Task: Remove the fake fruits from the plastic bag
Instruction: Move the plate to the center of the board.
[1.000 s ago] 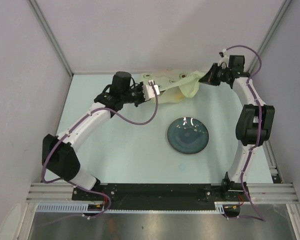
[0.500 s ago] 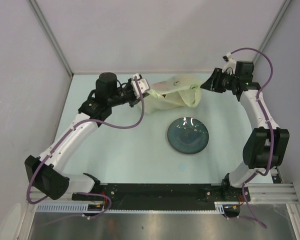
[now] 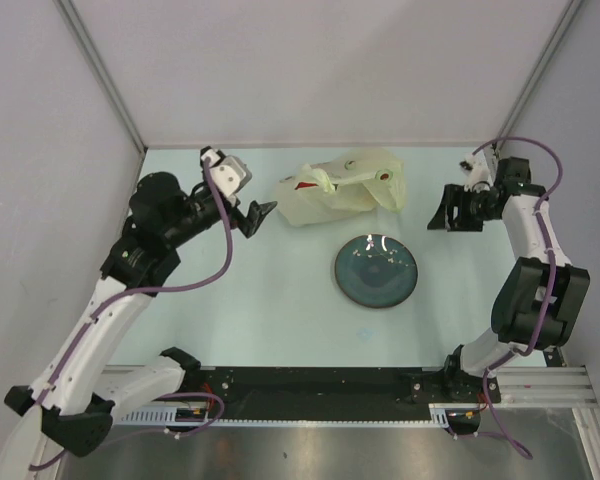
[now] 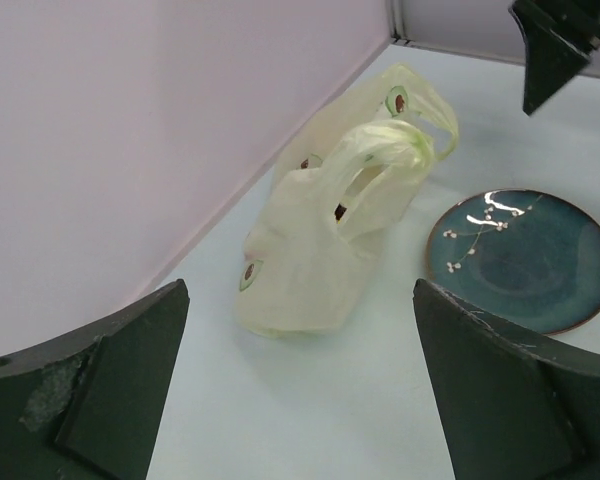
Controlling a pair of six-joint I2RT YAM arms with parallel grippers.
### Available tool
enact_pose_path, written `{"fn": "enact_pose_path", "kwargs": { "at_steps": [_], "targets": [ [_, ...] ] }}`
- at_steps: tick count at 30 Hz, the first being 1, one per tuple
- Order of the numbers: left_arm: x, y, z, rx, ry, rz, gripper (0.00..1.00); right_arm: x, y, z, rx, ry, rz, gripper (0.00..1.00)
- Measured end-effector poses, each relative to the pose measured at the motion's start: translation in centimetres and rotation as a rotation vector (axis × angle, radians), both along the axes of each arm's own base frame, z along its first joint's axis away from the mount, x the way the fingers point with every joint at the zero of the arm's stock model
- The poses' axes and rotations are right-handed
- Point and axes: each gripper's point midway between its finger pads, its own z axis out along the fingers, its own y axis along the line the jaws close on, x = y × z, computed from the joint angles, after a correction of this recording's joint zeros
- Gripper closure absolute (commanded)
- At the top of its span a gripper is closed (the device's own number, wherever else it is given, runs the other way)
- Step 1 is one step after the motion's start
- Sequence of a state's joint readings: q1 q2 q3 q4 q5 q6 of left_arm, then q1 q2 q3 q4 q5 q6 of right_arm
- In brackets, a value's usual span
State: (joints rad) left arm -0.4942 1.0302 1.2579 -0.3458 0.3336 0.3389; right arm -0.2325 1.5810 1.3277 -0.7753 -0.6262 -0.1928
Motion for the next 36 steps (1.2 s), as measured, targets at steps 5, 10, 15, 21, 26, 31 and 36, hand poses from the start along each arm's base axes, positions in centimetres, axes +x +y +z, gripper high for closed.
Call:
{"fn": "enact_pose_path", "kwargs": {
  "at_steps": [5, 10, 15, 21, 26, 31, 36],
  "targets": [
    [0.7, 2.4, -1.4, -0.015, 0.033, 0.110, 0.00, -2.2, 1.6, -6.0, -0.017, 0.163, 0.126, 0.32],
    [3.0, 3.6, -4.8, -0.056, 0.194, 0.217, 0.00, -2.1, 3.9, -11.0, -0.019, 0.261, 0.211, 0.33],
    [3.5, 5.1, -5.2, -0.115, 0.253, 0.283, 0.00, -2.3, 6.7, -13.4, -0.059, 0.286, 0.313, 0.49],
    [4.5, 7.8, -4.8, -0.174, 0.271, 0.351, 0.00, -2.7, 10.1, -14.3, -0.065, 0.276, 0.443, 0.77],
    [4.4, 8.7, -4.4, -0.187, 0.261, 0.369, 0.00, -4.7, 14.4, -14.3, -0.028, 0.288, 0.584, 0.78],
    [3.9, 8.6, -4.7, -0.190, 0.261, 0.352, 0.00, -8.8, 20.4, -14.2, -0.024, 0.315, 0.763, 0.80],
    [3.7, 8.5, -5.5, -0.185, 0.276, 0.347, 0.00, -11.0, 23.2, -14.2, -0.002, 0.347, 0.801, 0.73]
  ]
}}
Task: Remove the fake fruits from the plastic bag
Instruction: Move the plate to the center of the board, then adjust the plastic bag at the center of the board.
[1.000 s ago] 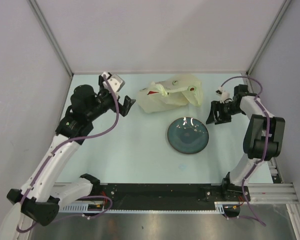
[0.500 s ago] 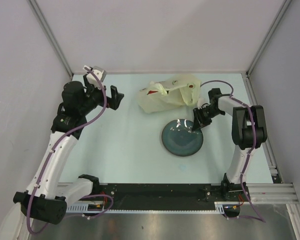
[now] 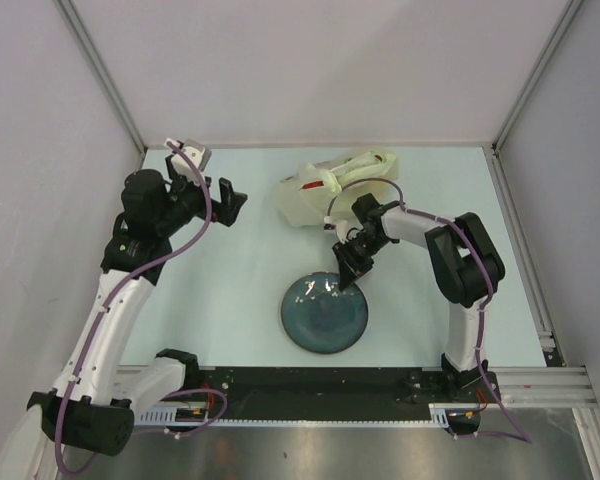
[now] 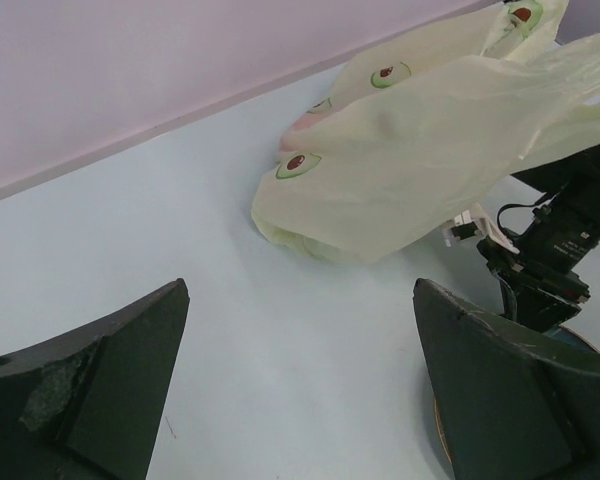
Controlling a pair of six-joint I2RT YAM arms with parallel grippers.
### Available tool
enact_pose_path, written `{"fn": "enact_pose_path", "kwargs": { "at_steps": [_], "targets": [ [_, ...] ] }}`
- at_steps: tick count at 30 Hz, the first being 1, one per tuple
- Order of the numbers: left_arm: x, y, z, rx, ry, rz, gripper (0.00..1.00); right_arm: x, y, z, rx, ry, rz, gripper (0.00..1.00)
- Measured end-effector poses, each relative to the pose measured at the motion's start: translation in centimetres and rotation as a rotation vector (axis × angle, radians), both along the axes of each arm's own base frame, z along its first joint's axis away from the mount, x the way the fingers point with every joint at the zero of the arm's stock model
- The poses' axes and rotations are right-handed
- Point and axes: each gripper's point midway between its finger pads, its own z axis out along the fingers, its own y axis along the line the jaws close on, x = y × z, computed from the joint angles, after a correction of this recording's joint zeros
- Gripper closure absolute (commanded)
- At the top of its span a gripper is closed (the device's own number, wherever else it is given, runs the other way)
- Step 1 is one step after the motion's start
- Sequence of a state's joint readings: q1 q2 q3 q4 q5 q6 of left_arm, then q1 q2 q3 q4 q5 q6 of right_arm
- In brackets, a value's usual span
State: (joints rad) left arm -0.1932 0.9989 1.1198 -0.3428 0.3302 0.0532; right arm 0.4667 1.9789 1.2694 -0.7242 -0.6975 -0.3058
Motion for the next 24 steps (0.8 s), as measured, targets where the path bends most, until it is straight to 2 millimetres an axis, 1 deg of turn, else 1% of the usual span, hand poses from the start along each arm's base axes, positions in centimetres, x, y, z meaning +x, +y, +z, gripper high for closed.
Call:
{"fn": "enact_pose_path", "kwargs": {
  "at_steps": [1, 2, 4, 5, 6, 8, 9, 10, 11, 13, 14, 16, 17, 18, 19, 21, 22, 23, 24],
  "targets": [
    [0.0, 0.0, -0.1, -0.001, 0.001, -0.003, 0.00, 0.0, 0.2, 0.0, 0.000, 0.003, -0.006, 0.65],
    [-0.1, -0.1, -0.1, -0.001, 0.001, -0.007, 0.00, 0.0, 0.2, 0.0, 0.000, 0.006, -0.012, 0.51],
    [-0.2, -0.3, 0.0, -0.002, 0.001, -0.019, 0.00, -0.2, 0.4, 0.2, 0.003, 0.021, -0.021, 0.44],
    [-0.3, -0.4, 0.0, -0.001, 0.000, -0.030, 0.00, -0.3, 0.5, 0.5, 0.004, 0.020, -0.023, 0.33],
    [-0.5, -0.7, -0.1, -0.003, 0.003, -0.050, 0.01, -0.2, 0.5, 0.8, 0.004, 0.003, -0.016, 0.32],
    [-1.2, -1.6, -0.1, -0.014, 0.017, -0.112, 0.02, -0.1, 0.3, 1.9, 0.003, -0.033, -0.007, 0.32],
    [-1.8, -2.1, -0.1, -0.017, 0.025, -0.154, 0.02, -0.2, 0.1, 2.8, 0.007, -0.059, -0.002, 0.31],
    [-2.4, -2.7, 0.0, -0.015, 0.030, -0.196, 0.03, -0.3, -0.1, 4.1, 0.014, -0.095, 0.000, 0.30],
    [-3.1, -3.4, 0.1, -0.006, 0.029, -0.240, 0.03, -0.4, -0.3, 5.9, 0.028, -0.138, 0.002, 0.29],
    [-4.6, -5.3, 0.6, 0.019, 0.012, -0.341, 0.04, -0.7, -0.5, 10.6, 0.085, -0.264, 0.002, 0.33],
    [-5.6, -6.5, 0.8, 0.028, 0.002, -0.401, 0.04, -0.7, -0.6, 12.6, 0.112, -0.323, -0.001, 0.39],
    [-7.2, -8.7, 1.5, 0.030, -0.016, -0.504, 0.05, -1.2, -1.2, 17.3, 0.171, -0.458, -0.029, 0.45],
    [-7.6, -9.5, 1.9, 0.026, -0.019, -0.539, 0.05, -1.4, -1.5, 19.3, 0.195, -0.508, -0.056, 0.48],
    [-8.0, -10.5, 2.4, 0.015, -0.022, -0.577, 0.05, -1.4, -1.9, 20.9, 0.212, -0.545, -0.091, 0.50],
    [-8.0, -11.4, 3.1, -0.004, -0.028, -0.607, 0.05, -1.2, -2.3, 22.1, 0.226, -0.564, -0.137, 0.50],
    [-7.6, -13.0, 3.8, -0.048, -0.021, -0.643, 0.04, 0.0, -3.3, 23.2, 0.237, -0.567, -0.244, 0.52],
    [-7.3, -13.8, 4.0, -0.074, -0.011, -0.655, 0.04, 0.8, -3.9, 23.5, 0.240, -0.560, -0.306, 0.52],
    [-7.1, -14.6, 3.8, -0.097, 0.008, -0.666, 0.04, 1.8, -4.3, 23.6, 0.243, -0.544, -0.364, 0.50],
    [-6.7, -15.3, 3.5, -0.118, 0.033, -0.674, 0.04, 2.9, -4.7, 23.2, 0.238, -0.518, -0.418, 0.47]
  ]
}}
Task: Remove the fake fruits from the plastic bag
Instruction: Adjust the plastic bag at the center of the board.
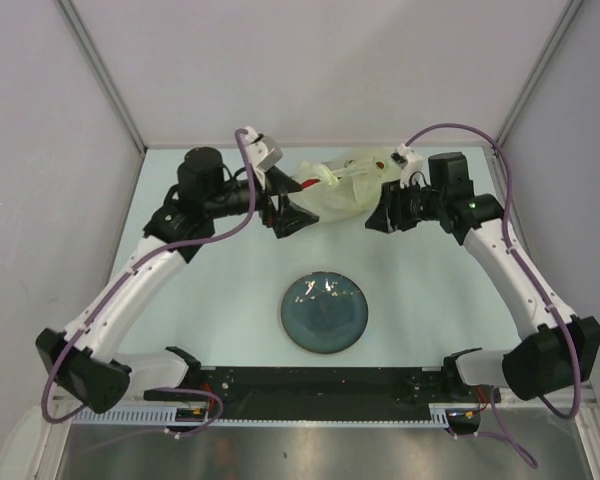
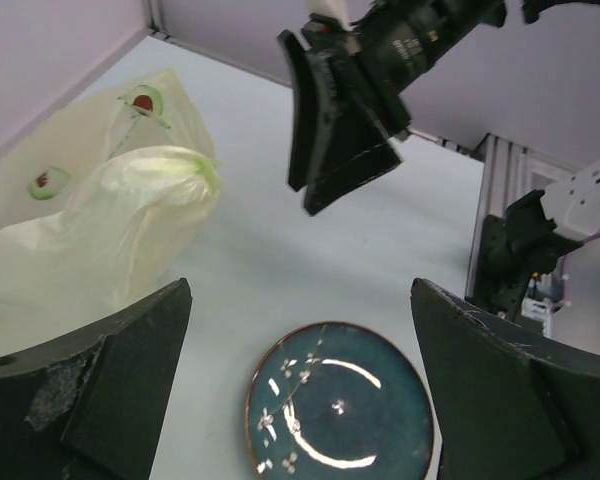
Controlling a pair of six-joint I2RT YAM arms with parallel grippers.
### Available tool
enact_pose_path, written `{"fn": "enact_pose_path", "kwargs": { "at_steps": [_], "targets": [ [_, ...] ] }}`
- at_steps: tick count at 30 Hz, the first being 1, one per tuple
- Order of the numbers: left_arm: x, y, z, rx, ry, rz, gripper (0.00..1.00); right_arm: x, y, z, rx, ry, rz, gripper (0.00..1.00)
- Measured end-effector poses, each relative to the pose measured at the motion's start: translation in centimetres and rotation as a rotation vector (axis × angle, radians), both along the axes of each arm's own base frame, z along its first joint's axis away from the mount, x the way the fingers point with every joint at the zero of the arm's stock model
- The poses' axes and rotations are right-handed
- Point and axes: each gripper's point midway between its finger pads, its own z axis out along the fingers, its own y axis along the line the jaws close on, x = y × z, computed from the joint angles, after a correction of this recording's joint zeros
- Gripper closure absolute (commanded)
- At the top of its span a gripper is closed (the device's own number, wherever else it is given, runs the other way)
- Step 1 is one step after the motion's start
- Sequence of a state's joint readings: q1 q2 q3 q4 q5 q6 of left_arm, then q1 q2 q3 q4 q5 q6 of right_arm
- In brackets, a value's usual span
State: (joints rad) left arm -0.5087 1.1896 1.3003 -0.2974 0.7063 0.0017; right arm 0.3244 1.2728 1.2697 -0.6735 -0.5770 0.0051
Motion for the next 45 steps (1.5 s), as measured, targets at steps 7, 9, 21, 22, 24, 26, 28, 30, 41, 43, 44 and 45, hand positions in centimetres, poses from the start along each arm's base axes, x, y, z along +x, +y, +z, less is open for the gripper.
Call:
{"fn": "enact_pose_path", "kwargs": {
  "at_steps": [7, 9, 21, 22, 24, 26, 28, 30, 41, 43, 44, 45],
  "targets": [
    [2.2, -3.6, -2.0, -0.056, 0.156, 0.001, 0.00, 4.1, -2.5, -2.5, 0.047, 0.157, -0.253, 0.38],
    [3.2, -3.8, -1.9, -0.079, 0.172, 0.037, 0.00, 4.8, -2.7, -2.0, 0.074, 0.146, -0.283, 0.36],
    [11.2, -7.4, 0.0, -0.235, 0.268, 0.343, 0.00, 10.4, -2.8, -4.4, 0.161, 0.242, -0.500, 0.34],
    [12.1, -7.8, 0.1, -0.240, 0.286, 0.392, 0.00, 11.1, -3.0, -5.1, 0.155, 0.260, -0.525, 0.33],
    [13.5, -8.1, 0.3, -0.249, 0.311, 0.486, 0.00, 12.4, -3.4, -6.3, 0.145, 0.286, -0.566, 0.33],
    [14.5, -8.0, 0.5, -0.261, 0.333, 0.582, 0.09, 14.0, -3.5, -6.8, 0.139, 0.293, -0.594, 0.33],
    [15.0, -7.7, 0.6, -0.275, 0.354, 0.670, 0.20, 16.0, -3.7, -6.8, 0.137, 0.272, -0.622, 0.33],
    [15.4, -7.1, 0.2, -0.279, 0.371, 0.748, 0.31, 17.6, -3.7, -6.8, 0.133, 0.253, -0.636, 0.40],
    [16.8, -4.3, -4.3, -0.201, 0.423, 0.915, 1.00, 21.6, -2.7, -6.6, 0.136, 0.189, -0.572, 1.00],
    [17.5, -3.5, -4.5, -0.180, 0.400, 0.903, 1.00, 21.9, -2.7, -5.6, 0.150, 0.167, -0.551, 1.00],
    [18.2, -3.0, -4.4, -0.175, 0.381, 0.897, 1.00, 22.3, -2.8, -4.9, 0.160, 0.150, -0.543, 1.00],
    [18.8, -2.5, -4.2, -0.173, 0.366, 0.896, 1.00, 22.9, -3.0, -3.9, 0.173, 0.128, -0.536, 1.00]
  ]
}}
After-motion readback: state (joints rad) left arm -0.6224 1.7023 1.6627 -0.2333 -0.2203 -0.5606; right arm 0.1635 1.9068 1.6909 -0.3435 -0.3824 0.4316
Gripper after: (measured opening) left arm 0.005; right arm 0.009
